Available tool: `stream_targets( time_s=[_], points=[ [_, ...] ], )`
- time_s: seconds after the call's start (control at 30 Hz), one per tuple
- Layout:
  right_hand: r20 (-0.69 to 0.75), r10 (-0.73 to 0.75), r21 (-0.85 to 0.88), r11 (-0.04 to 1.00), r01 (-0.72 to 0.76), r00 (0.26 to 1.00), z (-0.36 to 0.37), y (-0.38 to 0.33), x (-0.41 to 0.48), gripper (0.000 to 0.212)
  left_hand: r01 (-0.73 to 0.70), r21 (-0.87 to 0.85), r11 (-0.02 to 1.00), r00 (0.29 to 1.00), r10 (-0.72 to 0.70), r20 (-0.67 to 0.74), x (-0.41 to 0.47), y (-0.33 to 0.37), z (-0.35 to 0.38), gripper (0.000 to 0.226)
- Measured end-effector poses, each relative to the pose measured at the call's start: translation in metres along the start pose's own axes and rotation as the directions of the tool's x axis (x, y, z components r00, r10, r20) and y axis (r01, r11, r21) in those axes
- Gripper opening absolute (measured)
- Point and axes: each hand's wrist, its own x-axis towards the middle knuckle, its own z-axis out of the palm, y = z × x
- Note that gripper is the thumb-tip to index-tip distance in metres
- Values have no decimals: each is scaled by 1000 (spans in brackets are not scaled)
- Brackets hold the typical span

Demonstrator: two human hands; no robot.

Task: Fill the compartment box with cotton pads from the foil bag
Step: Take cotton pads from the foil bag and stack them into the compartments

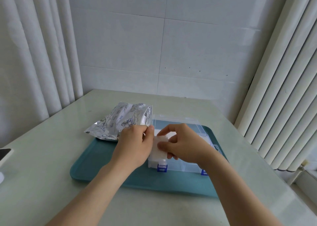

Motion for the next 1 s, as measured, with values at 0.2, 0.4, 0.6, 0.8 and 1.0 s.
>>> stream_targets(
  time_s=[0.2,0.4,0.6,0.8,1.0],
  points=[
    [-96,-52,-209,978,31,994,18,5,6,26,-51,7,999,990,50,130,-5,0,-5,16],
    [-161,-142,-531,846,36,977,23,2,4,20,-82,103,991,976,59,208,-5,5,-13,26],
    [-178,-168,-514,856,54,970,18,1,5,23,-140,207,968,959,81,271,-6,-1,-11,28],
    [-68,-150,-582,809,83,986,20,0,2,29,-200,233,952,979,186,83,-4,-4,-9,28],
    [-223,-253,-525,845,103,941,25,-4,3,41,-178,276,945,901,269,-341,11,-27,-11,22]
  ],
)
